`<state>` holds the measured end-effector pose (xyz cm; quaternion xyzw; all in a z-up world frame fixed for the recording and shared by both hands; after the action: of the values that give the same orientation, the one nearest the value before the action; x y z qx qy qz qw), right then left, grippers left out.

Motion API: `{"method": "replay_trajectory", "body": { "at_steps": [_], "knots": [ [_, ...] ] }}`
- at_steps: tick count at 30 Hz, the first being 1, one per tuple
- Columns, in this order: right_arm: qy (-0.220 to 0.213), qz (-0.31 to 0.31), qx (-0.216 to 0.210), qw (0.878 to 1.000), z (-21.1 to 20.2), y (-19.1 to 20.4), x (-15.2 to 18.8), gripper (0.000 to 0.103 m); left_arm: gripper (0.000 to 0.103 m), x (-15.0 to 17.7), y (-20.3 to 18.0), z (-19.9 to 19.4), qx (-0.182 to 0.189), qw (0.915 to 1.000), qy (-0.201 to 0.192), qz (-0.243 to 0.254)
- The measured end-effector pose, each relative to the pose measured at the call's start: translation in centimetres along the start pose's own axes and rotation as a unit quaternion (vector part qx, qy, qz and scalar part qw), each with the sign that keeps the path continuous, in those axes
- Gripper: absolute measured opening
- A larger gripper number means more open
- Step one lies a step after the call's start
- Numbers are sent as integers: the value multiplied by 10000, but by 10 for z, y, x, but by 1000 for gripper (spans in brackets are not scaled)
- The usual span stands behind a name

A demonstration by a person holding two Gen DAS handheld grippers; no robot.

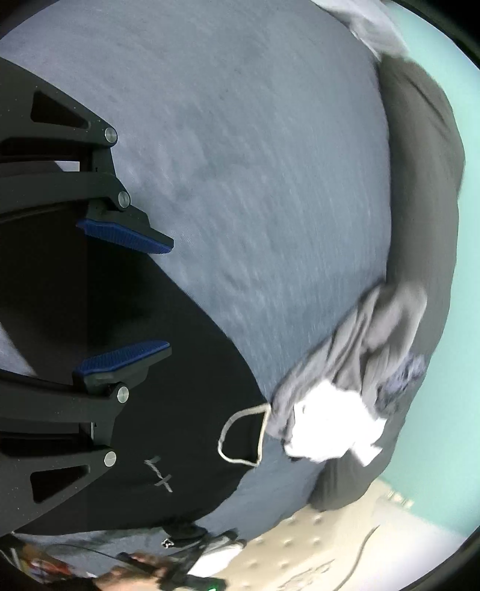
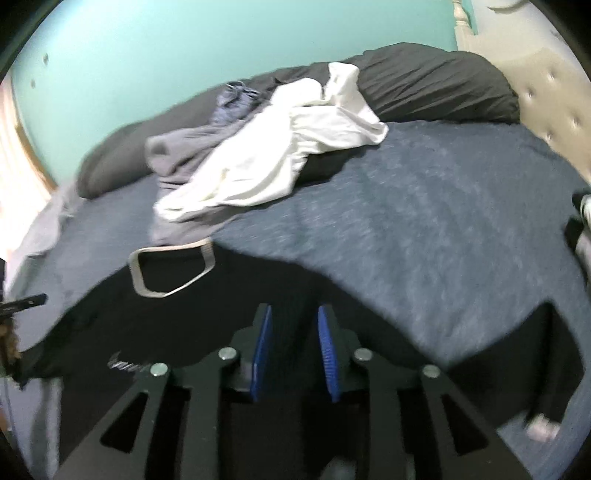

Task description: Fold clothes

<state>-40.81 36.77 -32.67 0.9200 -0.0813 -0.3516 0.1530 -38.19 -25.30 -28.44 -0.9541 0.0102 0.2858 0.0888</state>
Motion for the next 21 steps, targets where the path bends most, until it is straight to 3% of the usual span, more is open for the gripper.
{"method": "replay_trajectory", "body": {
  "at_steps": [5,11,21],
  "knots": [
    [86,353,-343,9987,-32,11,54,27,53,63,44,-43,-317,9989,155,-319],
    [243,652,-378,9969,-60,19,108,27,58,125,91,-82,-667,9954,241,-648],
    [322,662,-497,9960,-94,46,147,27,62,176,136,-135,-886,9905,-55,-1047]
  ]
}}
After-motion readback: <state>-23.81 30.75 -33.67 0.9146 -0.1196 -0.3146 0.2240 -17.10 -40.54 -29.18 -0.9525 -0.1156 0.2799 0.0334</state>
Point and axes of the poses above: each gripper's, at about its wrist camera, not at the fingertips, and z roughly the way its jaws point, y to its left, x to its underside, the point moved 6 cm from there along z, roughly the way its jaws point, and after that the axes turned 8 degrees about z, right-handed, at the moved point
